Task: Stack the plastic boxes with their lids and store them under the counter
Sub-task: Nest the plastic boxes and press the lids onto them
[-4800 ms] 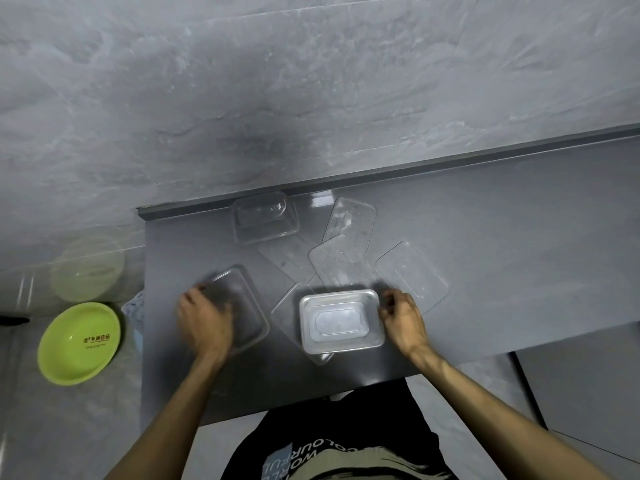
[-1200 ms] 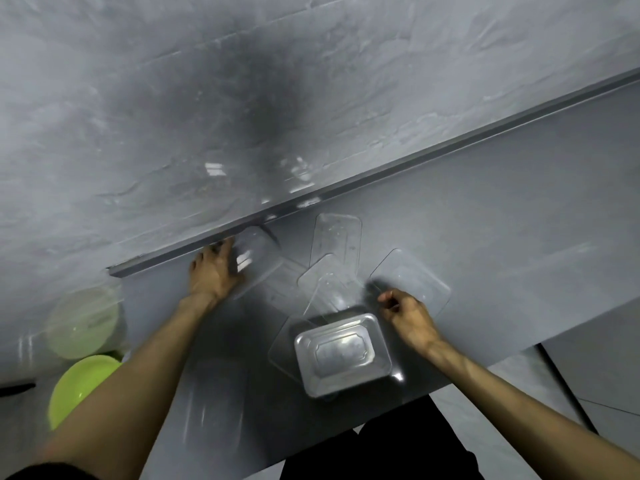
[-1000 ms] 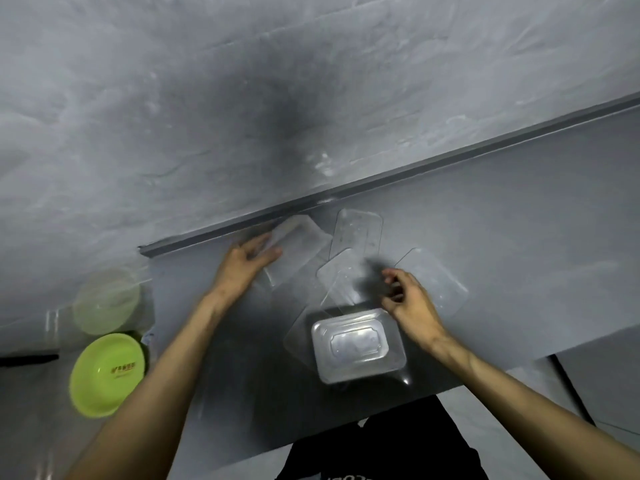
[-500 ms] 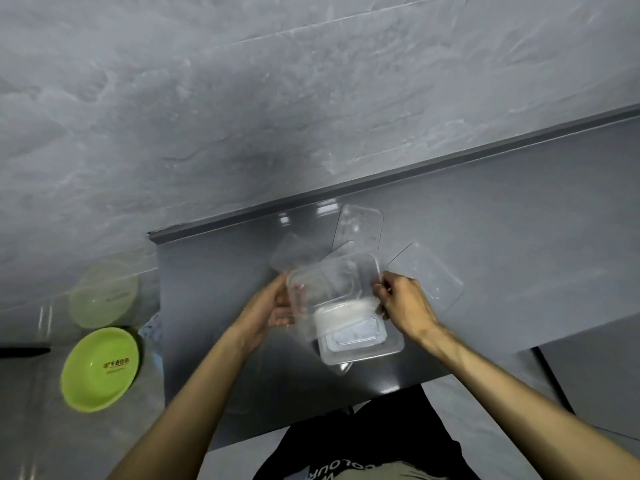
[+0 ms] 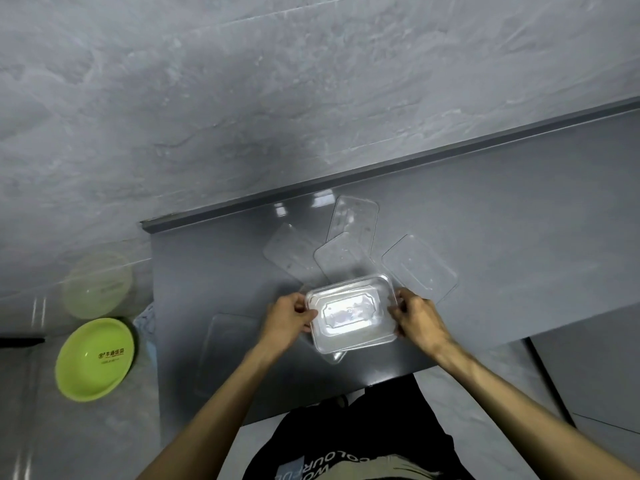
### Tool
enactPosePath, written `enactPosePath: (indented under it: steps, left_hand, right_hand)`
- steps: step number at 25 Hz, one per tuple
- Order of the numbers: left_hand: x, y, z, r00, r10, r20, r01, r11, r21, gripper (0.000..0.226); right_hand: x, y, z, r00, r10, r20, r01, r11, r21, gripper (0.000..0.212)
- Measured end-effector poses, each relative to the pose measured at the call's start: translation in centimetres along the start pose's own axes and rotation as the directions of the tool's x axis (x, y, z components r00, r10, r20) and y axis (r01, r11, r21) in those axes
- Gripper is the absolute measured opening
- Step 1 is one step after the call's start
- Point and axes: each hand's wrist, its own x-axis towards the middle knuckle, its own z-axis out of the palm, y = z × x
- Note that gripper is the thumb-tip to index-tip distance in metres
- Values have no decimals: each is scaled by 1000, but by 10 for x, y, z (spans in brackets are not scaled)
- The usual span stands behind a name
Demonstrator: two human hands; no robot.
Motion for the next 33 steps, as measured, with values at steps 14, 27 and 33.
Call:
enactPosePath:
  steps: [14,27,33]
  left_hand:
    - [11,-21,15,994,34,-107,-7,972,236,22]
    - [5,-41,-14,996,10,-84,-3,997,74,21]
    - [-3,-101,-88,855,-235,-463,453,773,444,107]
  right_hand:
    - [2,14,-1,998,60,3,-59,988,-145,18]
    - [13,11,18,973,139,186,-146,989,28,32]
    - [11,-7,27,962,178,209,-237,922,307,23]
